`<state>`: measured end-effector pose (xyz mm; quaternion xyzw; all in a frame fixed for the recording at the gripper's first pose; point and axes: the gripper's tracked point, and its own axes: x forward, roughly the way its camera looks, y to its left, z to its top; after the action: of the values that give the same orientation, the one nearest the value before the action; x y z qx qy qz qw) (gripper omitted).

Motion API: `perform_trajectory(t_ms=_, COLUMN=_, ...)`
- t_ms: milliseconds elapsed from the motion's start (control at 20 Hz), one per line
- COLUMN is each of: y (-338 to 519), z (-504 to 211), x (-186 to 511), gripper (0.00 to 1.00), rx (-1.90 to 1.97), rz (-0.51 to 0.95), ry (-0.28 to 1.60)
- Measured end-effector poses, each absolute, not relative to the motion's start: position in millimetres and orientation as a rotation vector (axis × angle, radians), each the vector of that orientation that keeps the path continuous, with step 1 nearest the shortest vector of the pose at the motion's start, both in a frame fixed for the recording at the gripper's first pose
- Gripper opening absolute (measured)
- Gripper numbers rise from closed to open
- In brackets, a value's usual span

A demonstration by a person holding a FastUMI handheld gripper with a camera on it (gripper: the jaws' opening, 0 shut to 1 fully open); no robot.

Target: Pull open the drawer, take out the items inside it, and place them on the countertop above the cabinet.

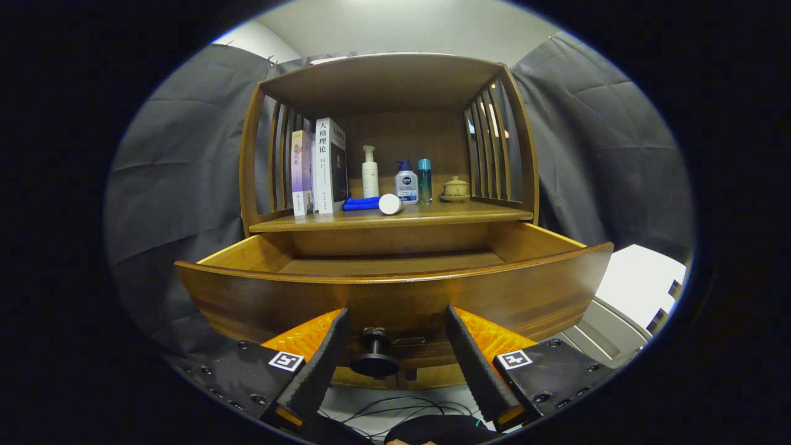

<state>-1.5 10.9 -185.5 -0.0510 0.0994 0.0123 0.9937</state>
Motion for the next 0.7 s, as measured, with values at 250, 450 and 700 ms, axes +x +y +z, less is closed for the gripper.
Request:
perform_trajectory(t_ms=250, y=16.6, z=-186.7, x=15.7, gripper=0.98, rx=-0.137, rz=0.021, ry=0.22)
perform_trajectory(t_ms=450, y=20.8, z=-184.1, x=35.4, gripper=0.98, rx=-0.119, rz=0.012, ry=0.226)
perform_trajectory(t_ms=700, y=24.9, z=-183.7, x=64.7, gripper=0.98, rx=-0.115, rz=-0.007, ry=0.232)
